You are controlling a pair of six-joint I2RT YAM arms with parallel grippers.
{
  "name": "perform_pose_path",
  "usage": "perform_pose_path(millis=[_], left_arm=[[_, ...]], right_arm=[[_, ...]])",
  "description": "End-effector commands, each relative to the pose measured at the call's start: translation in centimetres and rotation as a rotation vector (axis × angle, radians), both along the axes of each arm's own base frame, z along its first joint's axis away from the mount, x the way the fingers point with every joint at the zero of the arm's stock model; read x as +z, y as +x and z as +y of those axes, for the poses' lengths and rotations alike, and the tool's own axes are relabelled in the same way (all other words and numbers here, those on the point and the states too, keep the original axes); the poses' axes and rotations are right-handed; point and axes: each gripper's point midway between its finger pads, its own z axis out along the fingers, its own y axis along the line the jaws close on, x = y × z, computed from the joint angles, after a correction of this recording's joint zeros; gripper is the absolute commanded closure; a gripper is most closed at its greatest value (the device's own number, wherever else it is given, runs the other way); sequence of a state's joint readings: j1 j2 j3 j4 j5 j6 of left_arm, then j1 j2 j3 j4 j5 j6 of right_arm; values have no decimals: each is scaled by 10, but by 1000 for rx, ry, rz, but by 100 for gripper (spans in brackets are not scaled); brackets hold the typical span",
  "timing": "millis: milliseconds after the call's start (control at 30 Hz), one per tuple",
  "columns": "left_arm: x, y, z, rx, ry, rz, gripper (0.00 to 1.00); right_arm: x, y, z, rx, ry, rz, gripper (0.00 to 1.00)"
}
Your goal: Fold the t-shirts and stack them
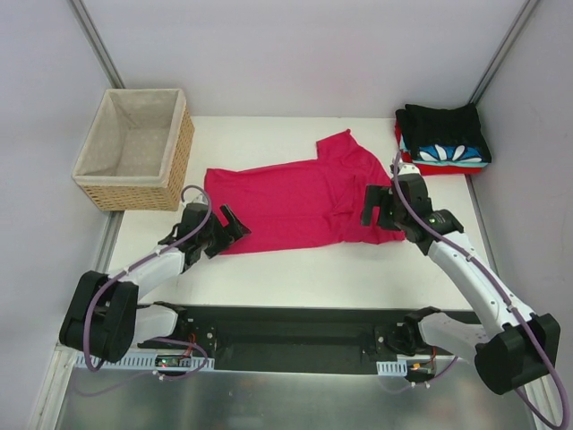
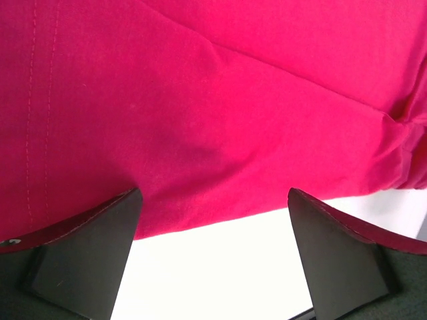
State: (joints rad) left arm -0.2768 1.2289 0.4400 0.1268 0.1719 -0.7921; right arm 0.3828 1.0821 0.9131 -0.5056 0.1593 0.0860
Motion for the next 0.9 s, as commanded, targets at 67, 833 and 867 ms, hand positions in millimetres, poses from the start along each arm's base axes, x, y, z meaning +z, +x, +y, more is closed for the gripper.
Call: perform_pose_path(millis=[67, 833, 867], left_arm=[[-51, -75, 13, 17, 50, 241, 7], [35, -79, 11, 43, -65, 22, 4], [42, -77, 8, 32, -74, 10, 3]], right_arm=[[-11, -15, -9, -28, -23, 20, 0], [-66, -14, -13, -75, -51, 119, 0], [-68, -10, -11, -75, -47, 125, 1]])
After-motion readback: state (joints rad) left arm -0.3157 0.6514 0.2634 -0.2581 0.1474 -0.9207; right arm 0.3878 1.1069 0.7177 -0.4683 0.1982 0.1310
